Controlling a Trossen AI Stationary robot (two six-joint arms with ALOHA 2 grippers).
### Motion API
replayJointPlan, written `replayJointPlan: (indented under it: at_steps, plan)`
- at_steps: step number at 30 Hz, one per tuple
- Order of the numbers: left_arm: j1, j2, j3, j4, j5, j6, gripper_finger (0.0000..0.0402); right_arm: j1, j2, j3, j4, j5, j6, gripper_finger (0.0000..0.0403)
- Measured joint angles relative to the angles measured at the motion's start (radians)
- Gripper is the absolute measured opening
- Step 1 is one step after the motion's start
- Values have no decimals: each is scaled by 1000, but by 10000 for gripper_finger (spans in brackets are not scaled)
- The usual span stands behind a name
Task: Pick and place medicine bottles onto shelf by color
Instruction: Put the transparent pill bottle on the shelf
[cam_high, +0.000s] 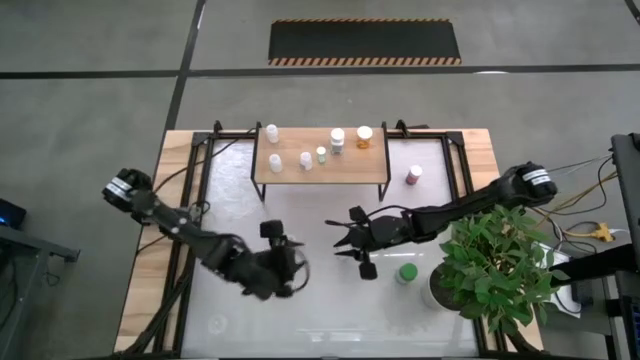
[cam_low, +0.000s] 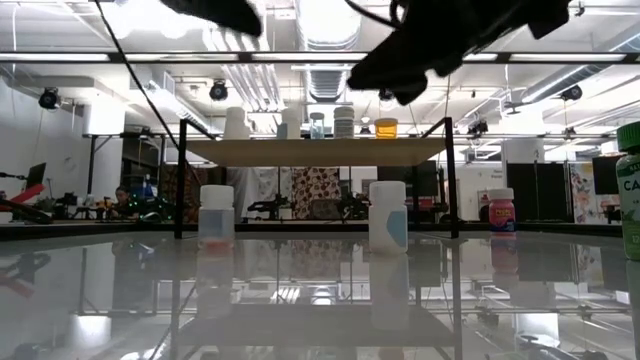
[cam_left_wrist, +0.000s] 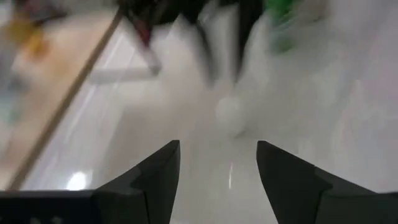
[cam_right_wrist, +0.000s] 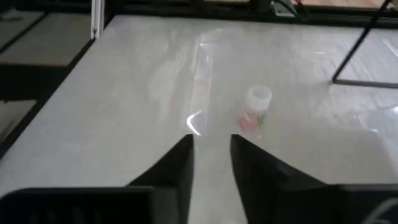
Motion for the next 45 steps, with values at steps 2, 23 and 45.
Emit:
replayJointPlan:
  at_steps: [2, 23, 45]
  plan:
    - [-28, -27, -11, 78, -6, 89, 195, 0, 41, 1, 78, 0, 4, 118]
    - [-74, -196, -215, 264, -83, 157, 195, -66, 493, 460, -103, 227, 17, 248]
    - [-82, -218, -221, 281, -82, 159, 195, -102, 651, 592, -114, 130, 26, 147]
